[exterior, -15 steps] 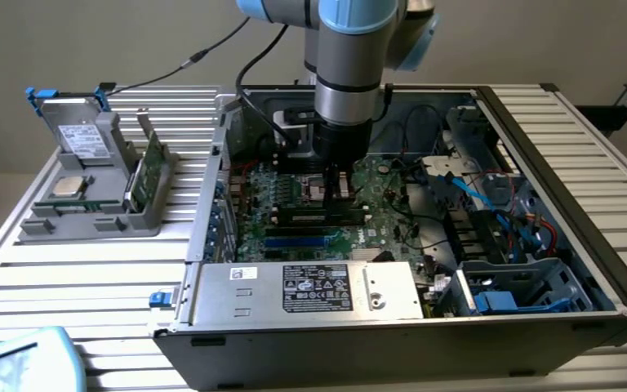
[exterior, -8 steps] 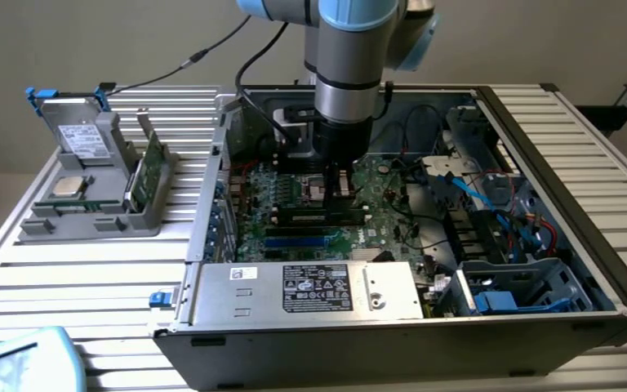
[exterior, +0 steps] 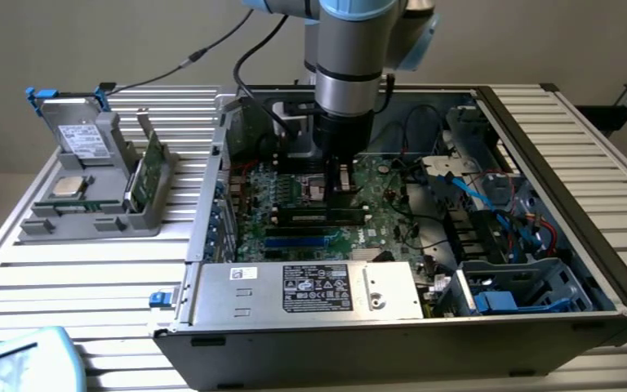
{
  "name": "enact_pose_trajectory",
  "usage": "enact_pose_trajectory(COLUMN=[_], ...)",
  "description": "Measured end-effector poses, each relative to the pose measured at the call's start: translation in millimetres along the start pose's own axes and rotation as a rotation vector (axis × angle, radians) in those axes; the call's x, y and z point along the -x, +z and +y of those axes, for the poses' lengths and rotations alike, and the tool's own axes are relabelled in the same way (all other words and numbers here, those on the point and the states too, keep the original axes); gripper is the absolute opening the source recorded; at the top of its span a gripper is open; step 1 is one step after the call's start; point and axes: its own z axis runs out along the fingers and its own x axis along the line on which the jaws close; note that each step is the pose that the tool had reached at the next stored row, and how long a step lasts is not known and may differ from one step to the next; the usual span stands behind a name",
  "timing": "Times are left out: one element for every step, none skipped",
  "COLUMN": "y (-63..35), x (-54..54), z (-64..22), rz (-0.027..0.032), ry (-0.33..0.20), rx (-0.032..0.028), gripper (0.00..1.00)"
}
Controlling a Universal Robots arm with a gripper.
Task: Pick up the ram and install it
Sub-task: 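Insert the ram into the slot, then press down the ram until it locks into place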
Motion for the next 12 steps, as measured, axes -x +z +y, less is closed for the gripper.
enact_pose_trajectory(y=[-2.0, -4.1, -5.8, -6.9, -7.1, -7.1, -7.1, -7.2, -7.2, -7.2, -7.2, -7.2], x=[-0.2, -0.3, -0.5, -0.5, -0.5, -0.5, -0.5, -0.6, -0.6, -0.6, -0.6, -0.6], z=[0.1, 0.1, 0.2, 0.2, 0.2, 0.2, 0.2, 0.3, 0.3, 0.3, 0.3, 0.2], rz=[0.0000, 0.0000, 0.0000, 0.0000, -0.0001, -0.0003, -0.0003, 0.0000, 0.0000, 0.0000, 0.0000, 0.0000], ry=[0.000, 0.000, 0.000, 0.000, 0.000, 0.000, 0.000, 0.000, 0.000, 0.000, 0.000, 0.000], rx=[0.0000, 0.0000, 0.0000, 0.0000, -0.0001, -0.0001, -0.0001, 0.0001, 0.0003, 0.0003, 0.0003, 0.0003], gripper=[0.40, 0.40, 0.40, 0.40, 0.40, 0.40, 0.40, 0.40, 0.40, 0.40, 0.40, 0.40])
